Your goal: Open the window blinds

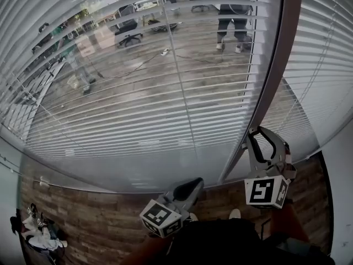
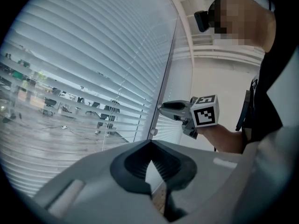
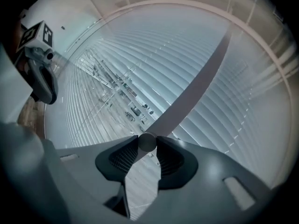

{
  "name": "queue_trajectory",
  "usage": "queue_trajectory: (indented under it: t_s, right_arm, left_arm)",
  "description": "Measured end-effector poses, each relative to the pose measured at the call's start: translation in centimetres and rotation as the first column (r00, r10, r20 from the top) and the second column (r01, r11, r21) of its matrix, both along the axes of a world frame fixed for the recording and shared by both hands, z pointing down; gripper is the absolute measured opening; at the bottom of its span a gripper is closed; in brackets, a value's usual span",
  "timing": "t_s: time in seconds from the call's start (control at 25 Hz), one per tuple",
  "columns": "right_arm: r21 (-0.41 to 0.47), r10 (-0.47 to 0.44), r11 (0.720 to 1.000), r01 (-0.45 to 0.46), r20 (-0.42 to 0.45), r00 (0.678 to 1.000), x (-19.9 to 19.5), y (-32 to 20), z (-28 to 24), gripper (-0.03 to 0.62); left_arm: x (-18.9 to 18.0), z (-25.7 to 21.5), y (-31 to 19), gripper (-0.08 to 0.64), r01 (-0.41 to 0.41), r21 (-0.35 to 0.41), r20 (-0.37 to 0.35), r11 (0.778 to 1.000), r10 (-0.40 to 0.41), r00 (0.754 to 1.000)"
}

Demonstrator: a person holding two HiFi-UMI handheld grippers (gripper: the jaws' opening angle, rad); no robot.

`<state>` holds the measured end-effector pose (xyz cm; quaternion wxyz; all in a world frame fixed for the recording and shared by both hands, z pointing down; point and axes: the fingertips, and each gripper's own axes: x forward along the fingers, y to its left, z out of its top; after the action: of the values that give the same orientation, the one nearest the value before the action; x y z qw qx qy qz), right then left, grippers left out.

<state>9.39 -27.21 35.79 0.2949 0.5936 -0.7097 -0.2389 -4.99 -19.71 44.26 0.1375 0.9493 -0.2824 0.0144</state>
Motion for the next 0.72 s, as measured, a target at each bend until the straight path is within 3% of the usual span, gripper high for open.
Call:
queue_trajectory:
  t_s: [0.16, 0.36, 0.52, 0.64, 0.72]
  right_arm:
    - [0.019, 0.013, 1.000, -0.012, -0.057, 0.998, 0.1, 0.1, 0.1, 0.148]
    - [0.009, 0.003, 1.000, -0.003, -0.005, 1.000, -0.4, 0.8, 0.5, 0.152]
    - [0.057, -0.058, 0.997, 0.048, 0.175, 0.983, -0.5, 0.6, 0.5, 0.159]
    - [0.064, -0.084, 0.996, 0.064, 0.381, 0.921, -0.5, 0.7, -1.5, 0.197]
    - [0.058, -0.099, 0.995, 0.081, 0.474, 0.875, -0.1, 0.8, -2.3, 0.213]
  left_arm:
    - [0.3, -0.2, 0.1, 0.000, -0.001, 0.002, -0.016, 1.000, 0.001, 1.000]
    - [-0.3, 0.7, 0.7, 0.000, -0.004, -0.009, -0.003, 1.000, 0.004, 1.000]
    - [0.0, 1.6, 0.3, 0.000, -0.006, -0.015, -0.023, 1.000, 0.006, 1.000]
    - [0.3, 0.4, 0.0, 0.000, -0.006, -0.014, -0.029, 1.000, 0.006, 1.000]
    - [0.4, -0.2, 0.0, 0.000, -0.007, -0.018, -0.037, 1.000, 0.006, 0.999]
